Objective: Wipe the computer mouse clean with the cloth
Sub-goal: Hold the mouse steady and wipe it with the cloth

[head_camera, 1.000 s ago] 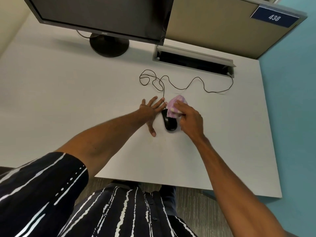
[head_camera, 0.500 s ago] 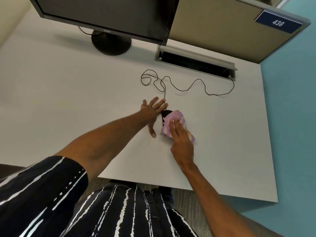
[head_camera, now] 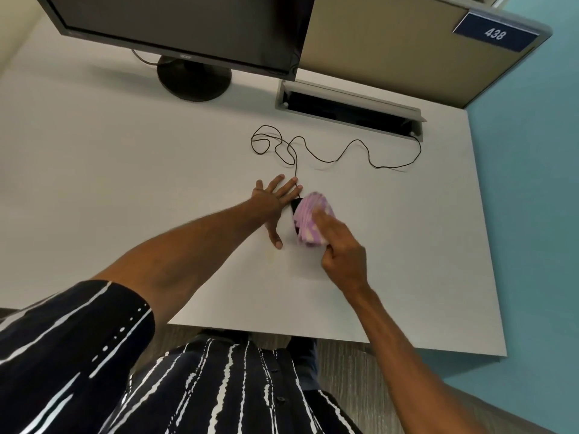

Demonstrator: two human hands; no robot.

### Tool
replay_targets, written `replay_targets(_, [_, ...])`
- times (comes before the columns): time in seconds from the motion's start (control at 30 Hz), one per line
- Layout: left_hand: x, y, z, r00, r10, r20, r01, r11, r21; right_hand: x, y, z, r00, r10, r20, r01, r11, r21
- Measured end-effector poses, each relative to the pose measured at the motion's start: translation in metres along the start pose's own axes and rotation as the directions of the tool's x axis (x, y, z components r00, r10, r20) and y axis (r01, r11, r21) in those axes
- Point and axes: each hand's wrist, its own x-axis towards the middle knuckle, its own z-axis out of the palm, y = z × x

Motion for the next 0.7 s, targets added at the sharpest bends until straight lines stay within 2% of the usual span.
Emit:
replay_targets(0.07, [-0.001,0.001,-0.001,1.0,0.003,0.019,-0.003,1.0,-0.002,0.034,-0.003,0.001,0.997,0.065,0.041,-0.064,0.997,-0.036])
replay_targets(0.17, [0.0,0.0,-0.002,1.0,0.007,0.03,-0.006,1.0,-0.02,0.078,-0.006,0.007,0.958,0.139,0.249,-0.129,0.99,-0.055])
replay_targets(0.23, [0.0,-0.001,-0.001,0.999,0.009,0.037,-0.009,1.0,-0.014,0.094,-0.008,0.013,0.897,0.112,0.428,-0.077,0.992,-0.099])
replay_targets(0.3, [0.0,-0.003,0.0,0.999,0.015,0.031,-0.015,1.0,-0.01,0.098,-0.013,0.019,0.855,0.071,0.514,0.013,0.987,-0.158])
replay_targets(0.43, [0.0,-0.005,0.001,0.999,0.036,0.0,-0.036,0.999,-0.018,0.07,-0.015,0.026,0.858,-0.028,0.513,0.215,0.926,-0.31])
replay_targets(0.57, [-0.001,-0.006,0.002,0.999,0.042,-0.032,-0.043,0.999,-0.032,0.029,-0.011,0.023,0.878,-0.159,0.451,0.269,0.944,-0.191])
replay_targets(0.7, [-0.003,-0.005,0.004,0.997,0.039,-0.059,-0.04,0.999,-0.014,-0.008,-0.007,0.024,0.902,-0.221,0.371,0.28,0.953,-0.113])
